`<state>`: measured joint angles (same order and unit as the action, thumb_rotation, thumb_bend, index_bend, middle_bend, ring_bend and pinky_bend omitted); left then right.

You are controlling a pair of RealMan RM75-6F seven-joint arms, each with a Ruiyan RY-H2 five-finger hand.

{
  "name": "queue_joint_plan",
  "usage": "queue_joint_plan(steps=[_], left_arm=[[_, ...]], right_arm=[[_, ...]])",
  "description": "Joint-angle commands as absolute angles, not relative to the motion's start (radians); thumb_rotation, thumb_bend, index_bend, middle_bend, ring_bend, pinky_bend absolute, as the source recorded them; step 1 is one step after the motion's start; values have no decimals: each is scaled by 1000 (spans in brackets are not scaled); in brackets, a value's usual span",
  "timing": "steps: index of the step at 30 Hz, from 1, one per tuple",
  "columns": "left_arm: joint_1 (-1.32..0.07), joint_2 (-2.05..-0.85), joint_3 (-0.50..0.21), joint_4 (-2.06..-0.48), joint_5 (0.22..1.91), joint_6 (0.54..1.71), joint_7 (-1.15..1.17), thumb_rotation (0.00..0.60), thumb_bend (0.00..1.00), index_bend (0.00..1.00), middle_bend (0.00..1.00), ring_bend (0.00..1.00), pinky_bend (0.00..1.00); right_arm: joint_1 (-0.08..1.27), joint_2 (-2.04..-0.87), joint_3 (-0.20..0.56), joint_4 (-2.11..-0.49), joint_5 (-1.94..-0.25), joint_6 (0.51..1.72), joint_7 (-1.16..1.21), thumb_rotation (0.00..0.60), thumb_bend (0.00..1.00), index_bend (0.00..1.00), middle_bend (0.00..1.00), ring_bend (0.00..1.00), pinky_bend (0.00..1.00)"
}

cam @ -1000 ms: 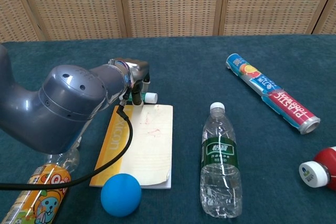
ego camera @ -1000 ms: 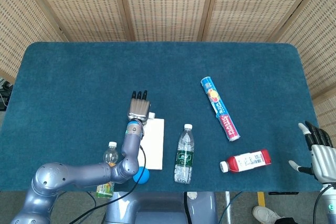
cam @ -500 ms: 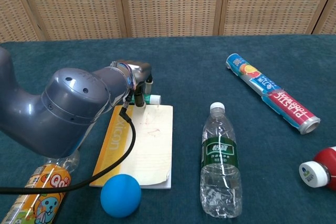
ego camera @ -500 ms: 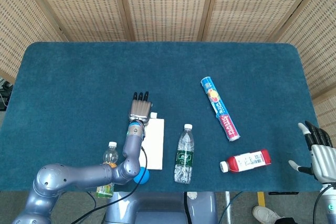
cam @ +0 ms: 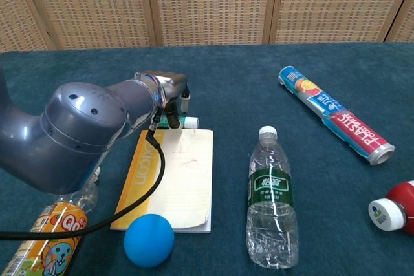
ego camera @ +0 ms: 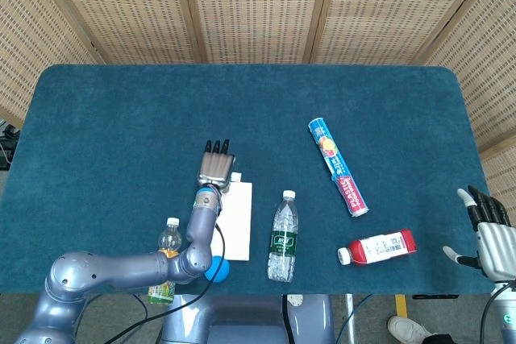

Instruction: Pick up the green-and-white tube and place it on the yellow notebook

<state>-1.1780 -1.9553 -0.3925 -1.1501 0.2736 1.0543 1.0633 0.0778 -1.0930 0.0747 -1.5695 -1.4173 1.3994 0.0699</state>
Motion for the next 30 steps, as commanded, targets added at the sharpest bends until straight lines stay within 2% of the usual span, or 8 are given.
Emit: queue_joint_plan(steps=[1,6,10,15,17,19,23,30], left_arm=[[-1155,-1915,-412,-1216,340,1069,991,600,352,314,0,0,0],[-1091,-1814,-399,-1379,470,1125,893,600,339,209,0,0,0],[-1015,-1733,-342,-1514,613,1207,822,600,329,154,0,0,0],[-885,-1630,-232,-1664,847,1354,707,600,318,107,0,0,0],[-805,-1574,-156,-1720,962,1455,672,600,313,52,0,0,0],[-749,-1542,-100,-1742,1043,1517,643,600,310,5,0,0,0],[-632,-1500,6,-1749,1145,1615,603,600,300,0,0,0,0],[-493,-1459,125,-1730,1233,1706,606,600,275,0,0,0,0]], right_arm=[[78,-1093,75,-1568,-1417,1400,70,600,0,50,0,0,0],[76,-1093,78,-1566,-1414,1404,71,600,0,51,0,0,0],[77,-1097,80,-1562,-1410,1404,62,600,0,50,0,0,0],[77,-1110,76,-1561,-1418,1412,30,600,0,51,0,0,0],[76,-1116,72,-1564,-1427,1418,10,600,0,51,0,0,0],[74,-1120,70,-1566,-1430,1424,-1,600,0,51,0,0,0],[71,-1127,67,-1570,-1442,1438,-20,600,0,51,0,0,0],[68,-1134,62,-1573,-1457,1450,-39,600,0,50,0,0,0]])
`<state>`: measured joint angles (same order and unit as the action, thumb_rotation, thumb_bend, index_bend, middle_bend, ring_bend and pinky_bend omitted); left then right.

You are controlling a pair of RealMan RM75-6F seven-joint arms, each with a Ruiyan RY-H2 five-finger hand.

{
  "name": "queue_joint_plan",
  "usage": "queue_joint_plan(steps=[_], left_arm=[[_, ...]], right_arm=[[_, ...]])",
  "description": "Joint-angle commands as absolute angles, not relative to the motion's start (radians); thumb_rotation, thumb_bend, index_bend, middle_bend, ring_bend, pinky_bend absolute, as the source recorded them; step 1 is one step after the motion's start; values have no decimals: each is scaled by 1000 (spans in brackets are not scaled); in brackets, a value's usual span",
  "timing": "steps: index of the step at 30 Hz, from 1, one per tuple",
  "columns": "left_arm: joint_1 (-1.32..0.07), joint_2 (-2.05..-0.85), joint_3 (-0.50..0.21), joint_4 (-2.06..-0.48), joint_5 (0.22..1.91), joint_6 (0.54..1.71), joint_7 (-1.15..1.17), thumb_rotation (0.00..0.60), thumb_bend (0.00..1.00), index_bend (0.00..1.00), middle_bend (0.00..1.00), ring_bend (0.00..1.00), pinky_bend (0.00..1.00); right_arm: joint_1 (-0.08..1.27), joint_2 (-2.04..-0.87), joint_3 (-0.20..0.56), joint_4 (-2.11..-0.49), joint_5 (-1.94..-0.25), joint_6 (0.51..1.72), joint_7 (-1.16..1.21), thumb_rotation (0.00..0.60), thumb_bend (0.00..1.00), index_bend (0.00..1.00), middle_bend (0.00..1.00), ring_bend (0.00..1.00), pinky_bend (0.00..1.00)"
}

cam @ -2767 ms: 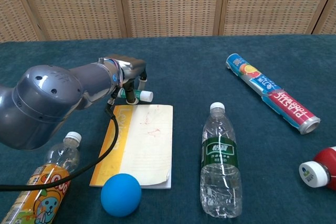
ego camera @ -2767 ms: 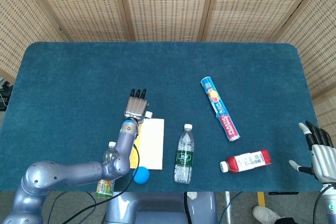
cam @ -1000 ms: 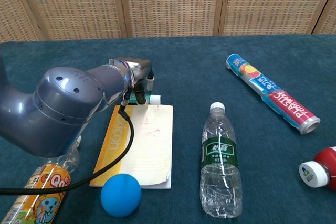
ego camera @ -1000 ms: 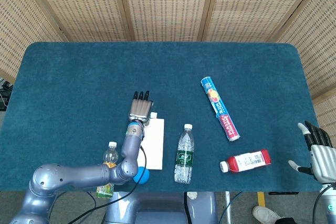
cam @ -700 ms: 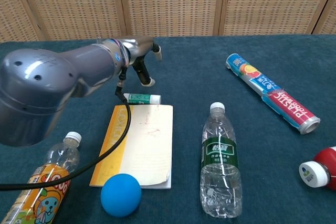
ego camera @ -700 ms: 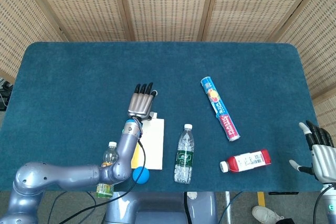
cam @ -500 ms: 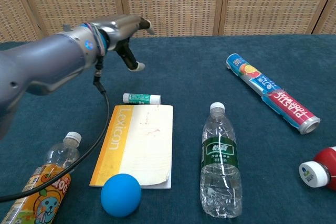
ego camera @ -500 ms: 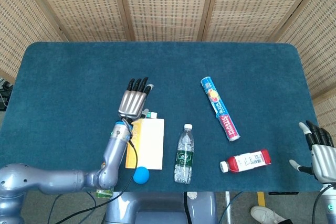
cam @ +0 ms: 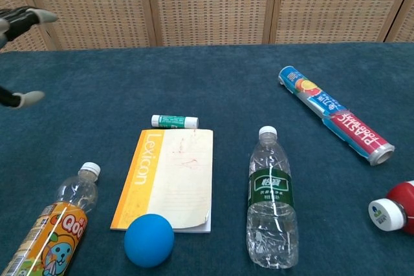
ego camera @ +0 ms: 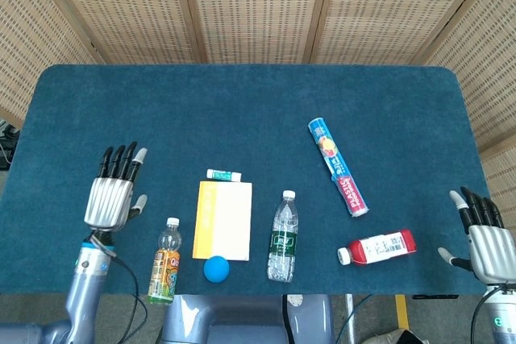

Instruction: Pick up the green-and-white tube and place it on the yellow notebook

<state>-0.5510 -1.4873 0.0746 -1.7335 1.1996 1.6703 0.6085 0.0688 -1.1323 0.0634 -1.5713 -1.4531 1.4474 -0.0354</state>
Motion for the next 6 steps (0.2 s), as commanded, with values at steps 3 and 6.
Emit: queue_joint_plan(steps=[3,6], left_arm=[[-439,-1438,159,-1732,1240,1724,608,600,270,0,0,0,0],[-372,-1399,203,-1740,1232,1738,596,600,270,0,0,0,0]], right_arm=[[67,-1137,59,-1574,-1465,1456,-49,600,0,51,0,0,0],[66,-1143,56,-1576,-1475,1463,-61,600,0,50,0,0,0]])
